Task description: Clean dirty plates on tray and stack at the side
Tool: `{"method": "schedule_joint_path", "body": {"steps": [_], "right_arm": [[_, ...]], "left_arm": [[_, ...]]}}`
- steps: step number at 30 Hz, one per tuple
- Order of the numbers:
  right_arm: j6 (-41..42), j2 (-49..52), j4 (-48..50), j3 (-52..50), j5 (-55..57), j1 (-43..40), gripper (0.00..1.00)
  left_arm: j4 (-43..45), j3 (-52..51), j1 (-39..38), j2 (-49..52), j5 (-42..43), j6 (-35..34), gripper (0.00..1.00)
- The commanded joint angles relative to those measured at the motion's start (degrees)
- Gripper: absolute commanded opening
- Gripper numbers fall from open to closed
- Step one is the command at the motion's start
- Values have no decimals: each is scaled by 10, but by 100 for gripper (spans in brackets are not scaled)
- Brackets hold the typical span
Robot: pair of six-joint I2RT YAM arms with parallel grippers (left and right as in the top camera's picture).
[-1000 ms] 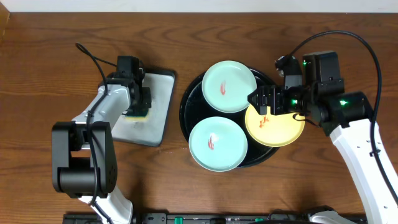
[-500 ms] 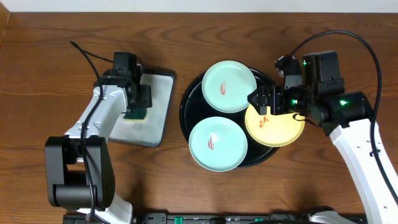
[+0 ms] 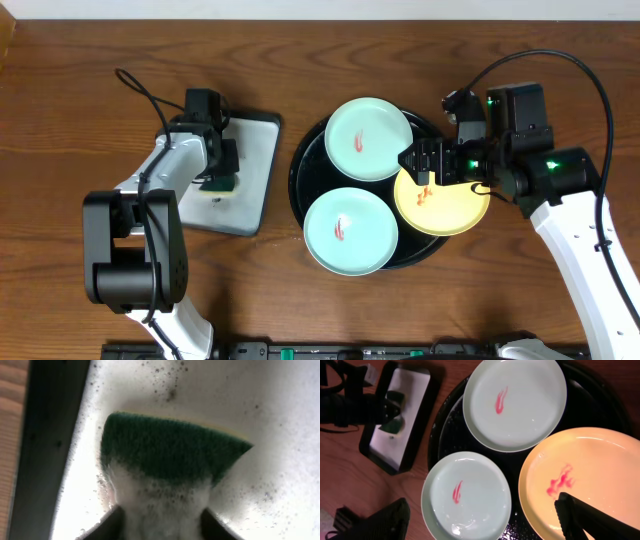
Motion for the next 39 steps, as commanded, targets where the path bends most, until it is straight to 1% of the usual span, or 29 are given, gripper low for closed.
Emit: {"method": "schedule_joint_path", "body": {"steps": [1,2,3,6,11,15,20,24,29,31,34,39], "right_arm": [[-3,-1,0,11,1,3,92],[-3,-1,0,11,1,3,92],[-3,-1,0,11,1,3,92],[-3,-1,-1,11,1,3,92],[-3,-1,0,11,1,3,91],[-32,0,2,11,9,3,87],[-33,25,-5,11,45,8,81],[-33,73,17,11,64,9,76],[-32,155,68,17,74,8,72],[-28,192,91,24,74,8,69],[-15,243,146,28,75,9,63],[9,318,221,28,73,11,57]], "left_arm": [[-2,-10,3,18,34,-4,14],[-2,-10,3,18,34,-4,8],[-3,-10,3,18,35,-4,8],[-9,-9,2,17,35,-4,7],[-48,8,2,-2,34,-3,7],[-54,14,2,-27,34,-4,8],[-57,13,2,-24,34,-2,7],[-88,36,2,-40,42,-2,7],[-127,96,-4,-79,110,-2,7],[-123,113,-14,-96,146,-3,7],[-100,126,-37,-106,178,-7,8],[-59,126,-89,-101,180,-42,8]]}}
